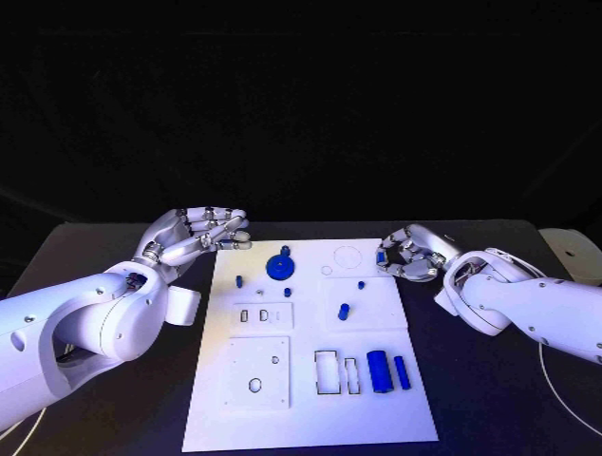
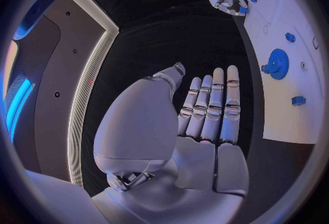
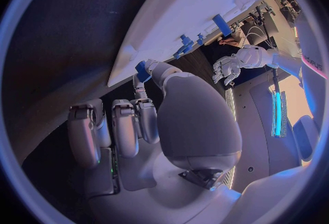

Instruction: Assemble the parts on the task board

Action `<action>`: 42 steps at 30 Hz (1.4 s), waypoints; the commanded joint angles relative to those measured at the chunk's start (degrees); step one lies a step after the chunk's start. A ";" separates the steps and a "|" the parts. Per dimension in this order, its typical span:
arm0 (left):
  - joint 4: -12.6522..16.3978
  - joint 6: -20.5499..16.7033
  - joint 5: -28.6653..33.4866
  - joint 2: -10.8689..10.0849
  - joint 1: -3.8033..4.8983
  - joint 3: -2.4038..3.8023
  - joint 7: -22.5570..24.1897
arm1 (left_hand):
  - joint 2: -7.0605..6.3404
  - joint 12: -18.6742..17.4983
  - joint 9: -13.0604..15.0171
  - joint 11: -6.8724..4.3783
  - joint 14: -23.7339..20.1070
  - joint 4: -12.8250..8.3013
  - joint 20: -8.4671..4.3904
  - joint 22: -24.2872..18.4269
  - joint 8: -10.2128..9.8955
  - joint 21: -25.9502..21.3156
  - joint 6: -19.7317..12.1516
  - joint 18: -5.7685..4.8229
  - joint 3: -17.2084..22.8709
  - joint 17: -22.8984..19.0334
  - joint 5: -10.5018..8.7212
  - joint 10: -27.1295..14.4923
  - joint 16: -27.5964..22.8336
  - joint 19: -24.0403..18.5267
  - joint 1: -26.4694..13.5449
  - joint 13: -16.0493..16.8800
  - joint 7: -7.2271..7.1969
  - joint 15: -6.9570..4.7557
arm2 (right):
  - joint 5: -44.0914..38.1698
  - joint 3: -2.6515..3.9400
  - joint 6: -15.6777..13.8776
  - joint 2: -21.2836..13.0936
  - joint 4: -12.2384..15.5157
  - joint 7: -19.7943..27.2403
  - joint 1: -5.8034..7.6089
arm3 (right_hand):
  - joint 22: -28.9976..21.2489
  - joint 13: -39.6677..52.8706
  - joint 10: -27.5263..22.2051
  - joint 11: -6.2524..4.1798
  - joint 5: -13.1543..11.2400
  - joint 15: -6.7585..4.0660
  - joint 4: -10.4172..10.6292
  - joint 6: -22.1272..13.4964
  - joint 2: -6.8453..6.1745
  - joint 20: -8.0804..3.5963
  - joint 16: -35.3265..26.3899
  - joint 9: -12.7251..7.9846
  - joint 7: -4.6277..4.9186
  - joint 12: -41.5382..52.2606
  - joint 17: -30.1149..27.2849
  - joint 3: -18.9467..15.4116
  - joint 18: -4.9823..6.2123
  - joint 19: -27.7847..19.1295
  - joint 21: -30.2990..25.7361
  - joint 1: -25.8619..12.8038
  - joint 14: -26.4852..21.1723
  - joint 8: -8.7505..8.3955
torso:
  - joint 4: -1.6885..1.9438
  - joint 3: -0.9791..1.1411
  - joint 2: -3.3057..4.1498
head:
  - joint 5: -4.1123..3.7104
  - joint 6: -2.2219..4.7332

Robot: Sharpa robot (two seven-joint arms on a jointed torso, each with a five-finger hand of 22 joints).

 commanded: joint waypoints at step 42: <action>-4.28 1.12 -0.26 3.34 -0.01 -0.01 0.16 | -0.03 -0.42 -0.06 -0.05 -0.26 -0.47 0.37 -0.18 -0.16 -0.37 -0.31 0.77 0.34 0.17 0.10 0.26 -0.57 -0.05 -0.49 0.03 0.75 -0.04 | -22.47 -1.38 1.09 15.27 14.43 -23.68 -2.06 | 15.05 10.40 1.88 -0.56 -2.30 -0.50 -1.40 -0.71 1.35 -0.80 0.19 1.36 -0.26 -0.44 15.07 2.23 -0.82 6.06 0.25 -1.07 5.96 1.55 | 0.34 -0.95 -1.77 | 2.87 -3.06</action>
